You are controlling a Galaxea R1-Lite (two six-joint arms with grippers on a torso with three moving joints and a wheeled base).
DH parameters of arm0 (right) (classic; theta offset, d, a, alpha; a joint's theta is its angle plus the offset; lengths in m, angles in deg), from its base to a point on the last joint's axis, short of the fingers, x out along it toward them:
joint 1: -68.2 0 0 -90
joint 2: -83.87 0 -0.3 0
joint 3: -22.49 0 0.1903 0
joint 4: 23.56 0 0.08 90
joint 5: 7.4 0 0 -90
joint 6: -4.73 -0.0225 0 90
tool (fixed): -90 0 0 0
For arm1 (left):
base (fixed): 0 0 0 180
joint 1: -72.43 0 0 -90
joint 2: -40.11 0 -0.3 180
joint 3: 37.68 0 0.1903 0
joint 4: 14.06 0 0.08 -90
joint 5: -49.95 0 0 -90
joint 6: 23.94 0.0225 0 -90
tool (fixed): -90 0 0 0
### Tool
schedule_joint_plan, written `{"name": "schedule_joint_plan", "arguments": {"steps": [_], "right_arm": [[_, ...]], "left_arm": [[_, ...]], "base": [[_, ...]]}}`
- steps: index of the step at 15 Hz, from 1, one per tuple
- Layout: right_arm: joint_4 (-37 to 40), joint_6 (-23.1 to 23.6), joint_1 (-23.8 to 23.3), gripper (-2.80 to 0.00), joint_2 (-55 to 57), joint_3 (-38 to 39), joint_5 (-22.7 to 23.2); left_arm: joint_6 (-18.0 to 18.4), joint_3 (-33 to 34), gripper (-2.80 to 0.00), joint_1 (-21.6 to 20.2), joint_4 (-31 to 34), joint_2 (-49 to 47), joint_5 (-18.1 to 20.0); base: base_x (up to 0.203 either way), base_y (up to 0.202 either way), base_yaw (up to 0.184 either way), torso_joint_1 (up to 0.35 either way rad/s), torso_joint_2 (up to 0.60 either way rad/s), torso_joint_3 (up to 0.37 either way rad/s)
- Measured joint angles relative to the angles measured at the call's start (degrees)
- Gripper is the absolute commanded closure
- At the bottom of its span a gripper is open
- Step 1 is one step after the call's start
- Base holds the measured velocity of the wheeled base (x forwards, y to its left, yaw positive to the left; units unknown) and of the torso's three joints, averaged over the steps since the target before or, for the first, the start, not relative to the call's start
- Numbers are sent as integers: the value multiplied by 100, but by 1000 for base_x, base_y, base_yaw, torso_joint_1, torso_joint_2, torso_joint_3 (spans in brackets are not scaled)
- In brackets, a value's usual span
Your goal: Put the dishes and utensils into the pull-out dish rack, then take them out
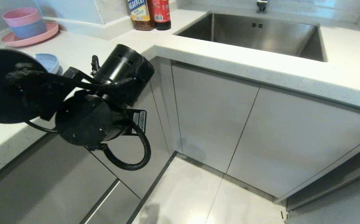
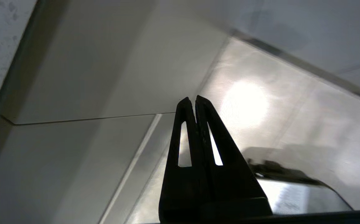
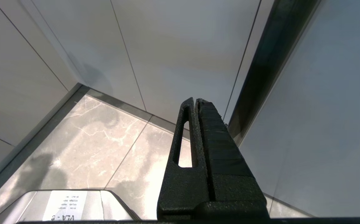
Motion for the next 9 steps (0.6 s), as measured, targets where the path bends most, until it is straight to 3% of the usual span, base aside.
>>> {"name": "schedule_joint_plan", "arguments": {"steps": [2,6,9], "right_arm": [[0,0,0,0,0,0,0],[0,0,0,0,0,0,0],[0,0,0,0,0,0,0]], "left_arm": [[82,-1,0,159,16,336,514],[617,-22,0,234,16,1271,1817],[1154,-30,0,-277,0,2095,2614]], "base": [[0,0,0,0,0,0],[0,0,0,0,0,0],[0,0,0,0,0,0]]}}
